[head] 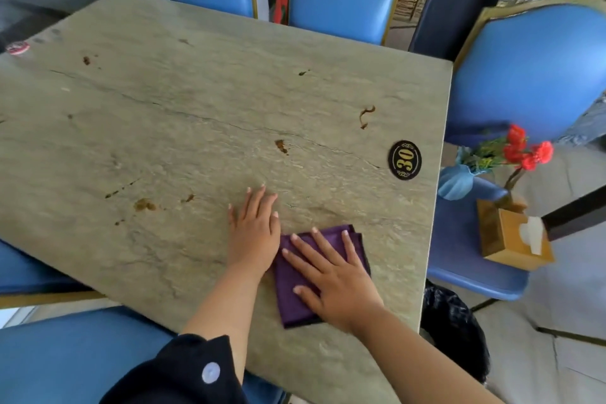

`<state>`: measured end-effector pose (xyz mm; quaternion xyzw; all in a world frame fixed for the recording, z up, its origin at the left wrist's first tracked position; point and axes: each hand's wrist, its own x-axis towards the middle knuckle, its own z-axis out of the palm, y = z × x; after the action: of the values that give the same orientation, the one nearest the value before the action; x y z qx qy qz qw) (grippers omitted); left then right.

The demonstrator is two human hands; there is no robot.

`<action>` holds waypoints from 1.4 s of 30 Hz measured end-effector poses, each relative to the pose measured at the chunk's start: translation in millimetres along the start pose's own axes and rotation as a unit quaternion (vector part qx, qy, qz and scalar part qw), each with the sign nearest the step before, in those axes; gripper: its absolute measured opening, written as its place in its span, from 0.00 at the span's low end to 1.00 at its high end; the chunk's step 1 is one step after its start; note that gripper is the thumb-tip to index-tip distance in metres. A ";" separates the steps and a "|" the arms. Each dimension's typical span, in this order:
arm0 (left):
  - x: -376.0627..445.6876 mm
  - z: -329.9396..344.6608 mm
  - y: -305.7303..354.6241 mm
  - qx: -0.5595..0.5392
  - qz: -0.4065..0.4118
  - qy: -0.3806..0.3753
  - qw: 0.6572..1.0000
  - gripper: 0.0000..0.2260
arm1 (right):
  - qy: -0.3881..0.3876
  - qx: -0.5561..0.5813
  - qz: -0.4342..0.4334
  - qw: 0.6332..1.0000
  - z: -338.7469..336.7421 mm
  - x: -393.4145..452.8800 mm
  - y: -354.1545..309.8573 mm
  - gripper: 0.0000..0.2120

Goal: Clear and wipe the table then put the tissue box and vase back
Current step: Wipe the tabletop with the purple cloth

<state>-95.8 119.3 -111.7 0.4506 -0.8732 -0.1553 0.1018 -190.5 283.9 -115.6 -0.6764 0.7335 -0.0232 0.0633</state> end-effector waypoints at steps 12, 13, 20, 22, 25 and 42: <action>85.2 7.7 -26.5 0.086 -0.013 0.008 0.996 0.32 | 0.005 0.055 0.297 0.953 -28.7 207.4 82.9 0.29; 86.5 8.3 -27.3 0.078 -0.013 0.015 0.997 0.31 | 0.001 0.041 0.227 0.973 -29.0 219.7 78.6 0.28; 90.3 10.4 -30.0 0.043 -0.019 0.034 0.998 0.28 | -0.041 -0.015 -0.038 0.998 -37.3 251.5 152.4 0.26; 92.3 9.2 -29.5 0.051 -0.020 0.026 0.998 0.29 | -0.009 0.007 0.146 0.989 -36.4 269.3 150.4 0.27; 94.4 8.6 -31.5 0.044 -0.024 0.022 0.999 0.30 | -0.008 0.033 0.210 0.977 -32.1 280.4 100.7 0.27; 56.1 7.8 -5.4 -0.116 0.012 0.032 0.993 0.30 | -0.002 0.055 0.308 0.950 -16.8 121.2 63.5 0.29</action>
<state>-126.3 71.8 -118.8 0.4301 -0.8509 -0.2396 0.1832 -264.7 167.8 -114.0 -0.4126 0.9038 -0.0421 0.1059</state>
